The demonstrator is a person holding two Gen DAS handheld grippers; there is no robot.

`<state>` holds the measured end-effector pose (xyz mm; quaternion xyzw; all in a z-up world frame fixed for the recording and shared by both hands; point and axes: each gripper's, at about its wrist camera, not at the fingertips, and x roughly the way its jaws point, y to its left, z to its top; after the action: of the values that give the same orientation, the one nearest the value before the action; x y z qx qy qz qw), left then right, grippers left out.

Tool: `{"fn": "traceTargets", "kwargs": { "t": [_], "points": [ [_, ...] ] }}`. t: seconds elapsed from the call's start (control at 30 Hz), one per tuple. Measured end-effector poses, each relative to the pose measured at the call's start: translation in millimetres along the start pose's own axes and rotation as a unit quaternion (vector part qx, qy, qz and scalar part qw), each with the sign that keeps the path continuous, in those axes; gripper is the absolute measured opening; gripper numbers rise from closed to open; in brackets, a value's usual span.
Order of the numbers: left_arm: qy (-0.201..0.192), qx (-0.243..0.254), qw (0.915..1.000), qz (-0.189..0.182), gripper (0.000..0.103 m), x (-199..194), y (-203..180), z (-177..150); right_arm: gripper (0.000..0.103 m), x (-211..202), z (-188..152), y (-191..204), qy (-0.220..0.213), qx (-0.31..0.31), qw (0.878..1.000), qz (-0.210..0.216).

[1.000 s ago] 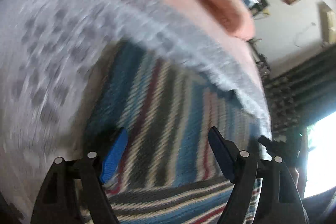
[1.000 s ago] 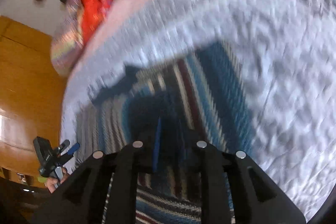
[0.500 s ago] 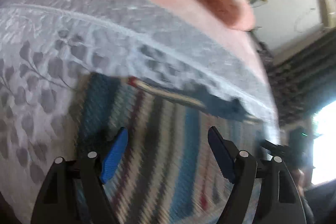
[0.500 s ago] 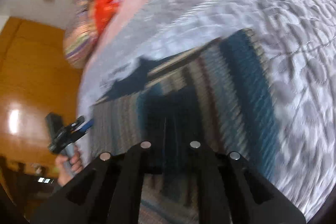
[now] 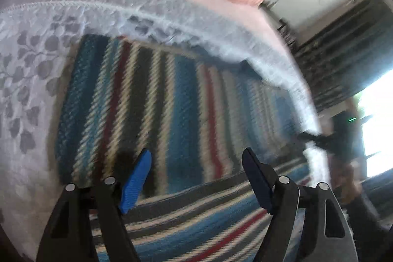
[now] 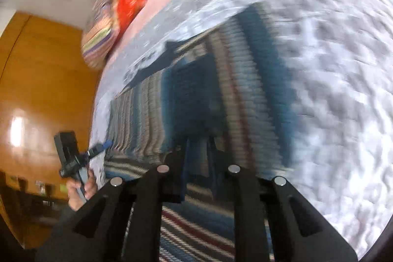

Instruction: Fold small clothes

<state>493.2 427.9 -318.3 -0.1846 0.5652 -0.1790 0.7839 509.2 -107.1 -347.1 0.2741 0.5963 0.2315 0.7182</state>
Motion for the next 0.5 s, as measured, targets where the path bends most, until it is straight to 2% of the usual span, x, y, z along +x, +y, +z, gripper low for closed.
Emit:
{"fn": "traceTargets", "kwargs": {
  "t": [0.03,0.1,0.17,0.2,0.23,0.3,0.4,0.5],
  "points": [
    [0.008,-0.005,0.9999,0.013,0.077,7,5,-2,0.011,4,-3,-11,0.004,0.013,1.0,-0.019],
    [0.001,-0.01,0.9999,0.011,0.077,5,9,-5,0.006,11,-5,-18,0.014,0.018,1.0,-0.021],
    [0.003,-0.027,0.9996,0.008,0.077,-9,3,-11,0.015,0,-9,-10,0.007,0.018,1.0,-0.013],
    [0.0,-0.032,0.9995,0.0,0.079,-18,1,-15,0.027,-8,-11,-5,0.004,0.018,1.0,-0.004],
    [-0.001,-0.036,0.9993,-0.008,0.081,-32,-1,-26,0.032,-21,-16,0,-0.001,0.014,1.0,0.002],
    [0.003,-0.042,0.9989,-0.022,0.084,-58,0,-56,0.039,-42,-27,3,-0.005,0.014,1.0,0.004],
    [0.033,-0.072,0.9964,-0.032,0.084,-86,12,-109,0.043,-72,-62,-10,0.01,0.033,0.999,-0.01],
    [0.053,-0.116,0.9909,-0.044,0.084,-104,26,-156,0.045,-103,-110,-39,0.032,0.06,0.997,-0.036]
  ]
}}
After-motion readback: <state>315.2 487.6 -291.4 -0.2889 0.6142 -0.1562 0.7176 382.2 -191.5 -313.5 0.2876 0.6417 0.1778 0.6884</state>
